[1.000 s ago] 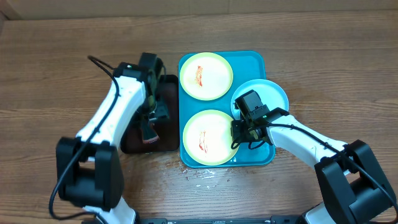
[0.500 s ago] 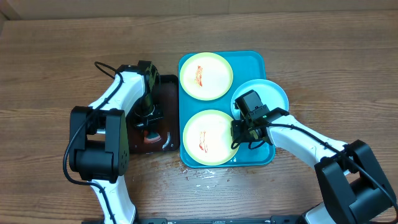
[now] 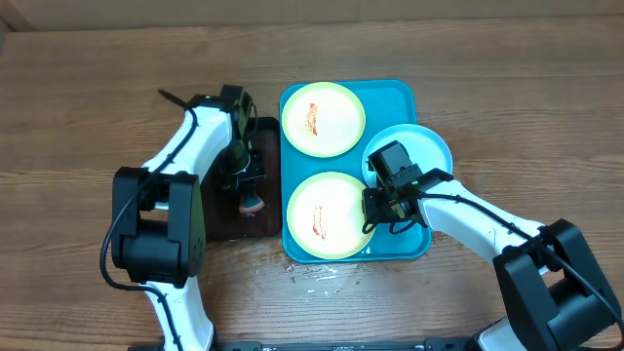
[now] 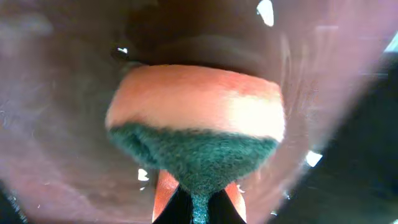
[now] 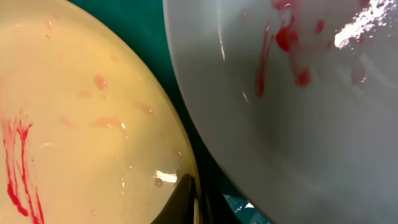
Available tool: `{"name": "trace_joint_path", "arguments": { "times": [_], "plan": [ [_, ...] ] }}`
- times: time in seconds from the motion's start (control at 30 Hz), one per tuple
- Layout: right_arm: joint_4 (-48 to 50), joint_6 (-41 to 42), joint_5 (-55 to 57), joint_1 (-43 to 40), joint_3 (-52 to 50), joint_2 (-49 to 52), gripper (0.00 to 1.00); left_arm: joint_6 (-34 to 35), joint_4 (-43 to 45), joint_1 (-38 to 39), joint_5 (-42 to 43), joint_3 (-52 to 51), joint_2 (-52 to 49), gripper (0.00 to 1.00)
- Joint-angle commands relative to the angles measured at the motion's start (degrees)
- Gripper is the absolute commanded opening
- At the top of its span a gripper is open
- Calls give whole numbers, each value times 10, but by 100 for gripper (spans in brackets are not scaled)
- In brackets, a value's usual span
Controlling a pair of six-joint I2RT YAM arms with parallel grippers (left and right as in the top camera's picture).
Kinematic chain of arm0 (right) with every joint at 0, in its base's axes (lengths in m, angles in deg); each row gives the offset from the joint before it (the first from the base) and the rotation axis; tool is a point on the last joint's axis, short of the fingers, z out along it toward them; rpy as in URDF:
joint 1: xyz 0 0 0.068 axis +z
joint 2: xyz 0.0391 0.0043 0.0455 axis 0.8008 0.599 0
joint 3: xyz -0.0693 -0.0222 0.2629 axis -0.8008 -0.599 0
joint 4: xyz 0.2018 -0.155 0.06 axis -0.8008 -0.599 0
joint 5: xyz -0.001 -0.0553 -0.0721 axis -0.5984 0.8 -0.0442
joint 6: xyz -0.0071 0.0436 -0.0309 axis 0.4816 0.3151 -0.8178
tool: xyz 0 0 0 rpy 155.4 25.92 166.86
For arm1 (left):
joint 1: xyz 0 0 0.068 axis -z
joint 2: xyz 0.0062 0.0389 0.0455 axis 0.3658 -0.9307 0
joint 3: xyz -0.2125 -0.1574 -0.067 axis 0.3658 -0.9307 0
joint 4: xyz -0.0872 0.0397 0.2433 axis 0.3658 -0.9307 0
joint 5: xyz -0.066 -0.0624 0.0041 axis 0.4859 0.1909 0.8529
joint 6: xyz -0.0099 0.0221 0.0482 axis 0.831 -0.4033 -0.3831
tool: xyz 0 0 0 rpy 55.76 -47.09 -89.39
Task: Clean dirty plates on tray and stack at the side
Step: 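Grasp the red-and-green sponge with the left gripper and lift it, then scrub the lower yellow plate with the sponge in the left gripper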
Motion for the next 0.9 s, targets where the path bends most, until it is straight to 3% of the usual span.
{"name": "trace_joint_path", "arguments": {
  "times": [0.0,0.43,0.63,0.87],
  "plan": [
    [-13,-2,81,-5,-18,28,5,-36,7,15,13,24,43,4],
    [-13,-2,81,-5,-18,28,5,-36,9,19,-7,24,58,4],
    [-13,-2,81,-5,-18,28,5,-35,-38,28,-9,49,64,4],
    [-13,-2,81,-5,-18,28,5,-27,-43,117,38,72,61,4]
  ]
}}
